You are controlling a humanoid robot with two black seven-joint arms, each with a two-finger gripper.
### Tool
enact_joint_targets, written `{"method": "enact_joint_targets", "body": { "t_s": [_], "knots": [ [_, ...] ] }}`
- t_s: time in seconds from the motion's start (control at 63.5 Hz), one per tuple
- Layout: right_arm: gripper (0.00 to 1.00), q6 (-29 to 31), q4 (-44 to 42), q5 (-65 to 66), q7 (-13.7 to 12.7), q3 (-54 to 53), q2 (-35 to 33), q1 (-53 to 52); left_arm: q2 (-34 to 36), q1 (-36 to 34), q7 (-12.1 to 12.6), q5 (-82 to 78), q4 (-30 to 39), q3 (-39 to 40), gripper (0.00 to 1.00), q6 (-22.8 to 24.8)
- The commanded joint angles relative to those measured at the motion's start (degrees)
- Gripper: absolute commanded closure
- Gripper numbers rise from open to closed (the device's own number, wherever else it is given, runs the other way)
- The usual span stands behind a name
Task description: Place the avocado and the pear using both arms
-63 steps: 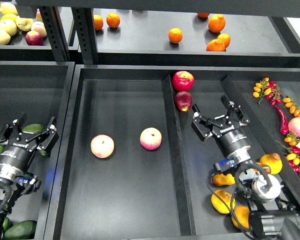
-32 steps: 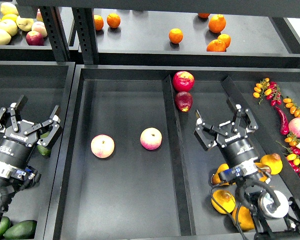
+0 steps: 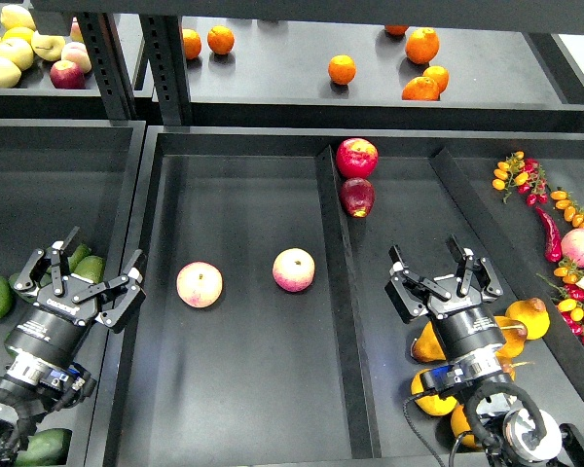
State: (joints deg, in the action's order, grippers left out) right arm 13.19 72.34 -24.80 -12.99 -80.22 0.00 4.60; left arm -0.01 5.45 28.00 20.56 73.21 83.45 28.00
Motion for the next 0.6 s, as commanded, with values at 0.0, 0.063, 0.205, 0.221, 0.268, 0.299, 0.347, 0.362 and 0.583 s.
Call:
{"method": "enact_joint_targets", "body": {
  "t_s": [0.0, 0.063, 0.205, 0.221, 0.268, 0.299, 0.347, 0.362, 0.583],
  "knots": [
    [0.01, -2.6, -0.6, -0.1, 0.2, 0.3, 0.0, -0.6, 0.0, -0.2, 0.0, -0.3, -0.4, -0.5, 0.01, 0.0],
    [0.01, -2.8, -0.6, -0.1, 0.2, 0.3, 0.0, -1.2, 0.0, -0.3, 0.0, -0.3, -0.6, -0.5, 0.01, 0.0],
    [0.01, -3.9, -0.6, 0.2, 0.2, 1.0, 0.0, -3.8, 0.0, -0.7, 0.0, -0.4, -0.7, -0.7, 0.01, 0.0],
    [0.01, -4.1, -0.6, 0.3, 0.2, 1.5, 0.0, -4.0, 0.0, -1.0, 0.0, -0.4, -0.7, -0.7, 0.01, 0.0],
    [0.01, -4.4, -0.6, 0.4, 0.2, 2.2, 0.0, -4.3, 0.0, -1.3, 0.0, -0.7, -0.7, -0.7, 0.01, -0.4],
    [0.01, -4.3, -0.6, 0.5, 0.2, 2.9, 0.0, -4.6, 0.0, -1.5, 0.0, -1.2, -0.6, -0.7, 0.01, -0.5],
    [0.01, -4.3, -0.6, 0.7, 0.2, 3.4, 0.0, -4.7, 0.0, -1.5, 0.0, -1.8, -0.5, -0.7, 0.01, -0.5],
    [0.01, -4.2, -0.6, 0.8, 0.2, 3.7, 0.0, -4.7, 0.0, -1.5, 0.0, -2.1, -0.4, -0.7, 0.01, -0.5],
    [0.01, -3.6, -0.3, 1.2, 0.3, 4.2, 0.0, -4.7, 0.0, -1.1, 0.0, -3.6, 0.5, -1.1, 0.01, -0.4]
  ]
}}
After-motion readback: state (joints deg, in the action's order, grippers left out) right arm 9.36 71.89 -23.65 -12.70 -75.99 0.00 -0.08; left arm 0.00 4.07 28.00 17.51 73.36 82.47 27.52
